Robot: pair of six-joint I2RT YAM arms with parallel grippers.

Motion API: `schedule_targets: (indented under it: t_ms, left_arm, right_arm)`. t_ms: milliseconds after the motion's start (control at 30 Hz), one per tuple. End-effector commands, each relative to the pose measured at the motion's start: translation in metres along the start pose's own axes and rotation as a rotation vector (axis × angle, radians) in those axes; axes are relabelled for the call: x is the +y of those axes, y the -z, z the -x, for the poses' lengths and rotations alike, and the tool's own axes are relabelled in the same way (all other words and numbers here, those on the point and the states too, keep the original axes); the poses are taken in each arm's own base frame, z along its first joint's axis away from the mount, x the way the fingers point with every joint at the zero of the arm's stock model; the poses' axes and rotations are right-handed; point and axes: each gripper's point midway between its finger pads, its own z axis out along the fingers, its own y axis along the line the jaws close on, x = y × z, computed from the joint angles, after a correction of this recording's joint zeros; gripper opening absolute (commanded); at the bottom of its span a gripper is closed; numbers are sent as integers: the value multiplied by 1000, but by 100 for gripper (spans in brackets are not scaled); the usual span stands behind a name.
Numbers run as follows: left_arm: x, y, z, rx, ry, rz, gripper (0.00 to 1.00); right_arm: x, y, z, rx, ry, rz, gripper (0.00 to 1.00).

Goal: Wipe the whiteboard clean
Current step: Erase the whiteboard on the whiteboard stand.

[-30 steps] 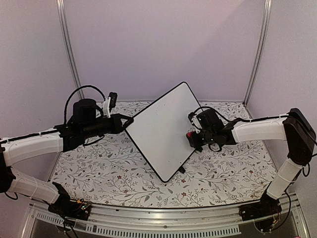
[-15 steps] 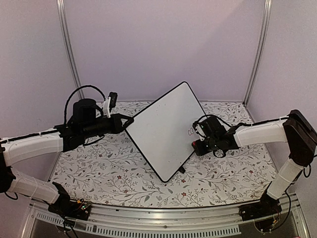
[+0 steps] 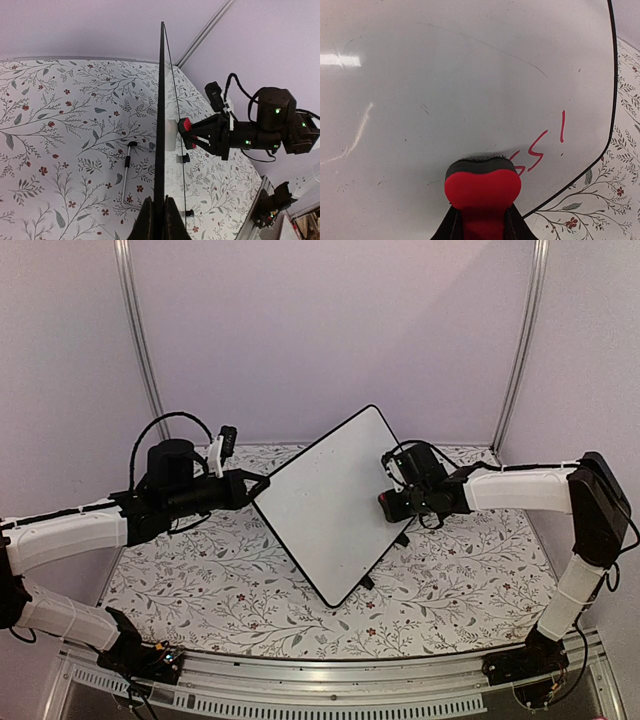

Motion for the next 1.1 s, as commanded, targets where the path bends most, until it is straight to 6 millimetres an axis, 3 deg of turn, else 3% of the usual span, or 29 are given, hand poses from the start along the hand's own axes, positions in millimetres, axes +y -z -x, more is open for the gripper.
schedule_targets:
  t_ms: [0, 133, 400, 567, 933, 1067]
  left_arm:
    - [-21, -2, -13, 59, -105, -105, 0]
    - [-22, -1, -13, 57, -106, -105, 0]
    - [-22, -1, -13, 57, -106, -107, 0]
    - [-22, -1, -14, 59, -106, -106, 0]
    - [-21, -2, -14, 59, -105, -103, 0]
    - [-21, -2, -14, 61, -105, -102, 0]
  right_arm:
    - [5, -4, 19, -37, 4, 17, 23]
    - [9, -4, 16, -27, 3, 40, 23]
    - [14, -10, -26, 39, 1, 100, 22]
    - [16, -4, -40, 47, -3, 112, 22]
    - [-1, 3, -71, 82, -7, 56, 22]
    - [-14, 5, -72, 83, -23, 5, 22]
